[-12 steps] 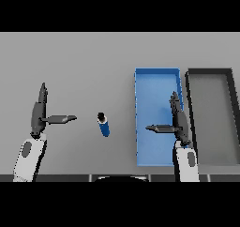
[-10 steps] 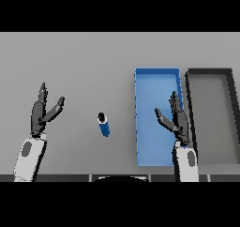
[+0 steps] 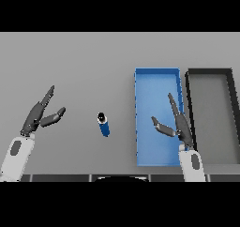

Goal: Pick up the blue pipe and place it into the blue bin.

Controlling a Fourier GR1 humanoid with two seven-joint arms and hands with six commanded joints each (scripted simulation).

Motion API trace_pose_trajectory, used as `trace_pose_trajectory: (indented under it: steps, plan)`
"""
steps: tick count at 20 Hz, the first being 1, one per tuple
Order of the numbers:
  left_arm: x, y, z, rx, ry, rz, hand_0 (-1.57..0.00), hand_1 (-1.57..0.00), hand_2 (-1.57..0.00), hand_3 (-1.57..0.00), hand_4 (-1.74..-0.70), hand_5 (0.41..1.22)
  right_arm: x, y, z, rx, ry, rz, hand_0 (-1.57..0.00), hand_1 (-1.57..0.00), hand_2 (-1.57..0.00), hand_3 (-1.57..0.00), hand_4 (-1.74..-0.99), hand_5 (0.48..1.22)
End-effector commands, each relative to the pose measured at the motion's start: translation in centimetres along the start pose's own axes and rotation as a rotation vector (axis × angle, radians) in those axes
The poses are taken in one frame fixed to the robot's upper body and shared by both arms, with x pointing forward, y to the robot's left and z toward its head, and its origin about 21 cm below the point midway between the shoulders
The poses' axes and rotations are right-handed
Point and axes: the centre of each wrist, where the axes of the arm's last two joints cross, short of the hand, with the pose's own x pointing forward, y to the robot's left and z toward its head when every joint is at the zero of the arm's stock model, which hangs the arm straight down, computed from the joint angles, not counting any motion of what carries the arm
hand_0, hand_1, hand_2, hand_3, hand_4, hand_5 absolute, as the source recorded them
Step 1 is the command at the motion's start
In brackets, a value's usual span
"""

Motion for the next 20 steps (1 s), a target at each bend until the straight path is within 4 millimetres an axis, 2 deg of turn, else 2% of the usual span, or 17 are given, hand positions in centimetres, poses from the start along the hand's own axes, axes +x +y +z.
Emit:
trace_pose_trajectory:
  steps: [1, 7, 10, 13, 17, 20]
  plan:
    - [0.1, 0.3, 0.1, -0.010, -0.001, 0.000, 0.00, 0.00, 0.00, 0.00, -0.97, 0.598, -0.2, -0.2, 0.0, 0.004, 0.008, 0.009, 0.00, 0.00, 0.00, 0.00, -1.191, 0.587]
    - [1.4, -1.8, 1.7, -0.229, -0.056, -0.003, 0.00, 0.00, 0.00, 0.00, -0.99, 0.566, 0.9, 0.2, -0.1, 0.011, 0.001, -0.011, 0.00, 0.00, 0.00, 0.00, -1.200, 0.580]
    - [2.8, -3.9, 2.6, -0.340, -0.009, -0.042, 0.00, 0.00, 0.00, 0.00, -1.02, 0.512, 0.6, 0.2, -0.4, 0.015, 0.017, -0.024, 0.00, 0.00, 0.00, 0.00, -1.225, 0.580]
    - [2.9, -5.9, 2.9, -0.425, 0.032, -0.057, 0.00, 0.00, 0.00, 0.00, -1.06, 0.474, 0.8, 0.3, 0.0, 0.015, -0.007, -0.028, 0.00, 0.00, 0.00, 0.00, -1.223, 0.572]
    - [2.7, -8.4, 2.5, -0.483, 0.014, -0.064, 0.00, 0.00, 0.00, 0.00, -1.11, 0.463, 1.1, 0.1, -0.1, 0.015, 0.013, -0.021, 0.00, 0.00, 0.00, 0.00, -1.212, 0.570]
    - [2.6, -10.5, 1.1, -0.491, -0.032, -0.036, 0.00, 0.00, 0.00, 0.00, -1.15, 0.484, 0.7, 0.4, 0.5, 0.016, 0.013, -0.028, 0.00, 0.00, 0.00, 0.00, -1.210, 0.564]
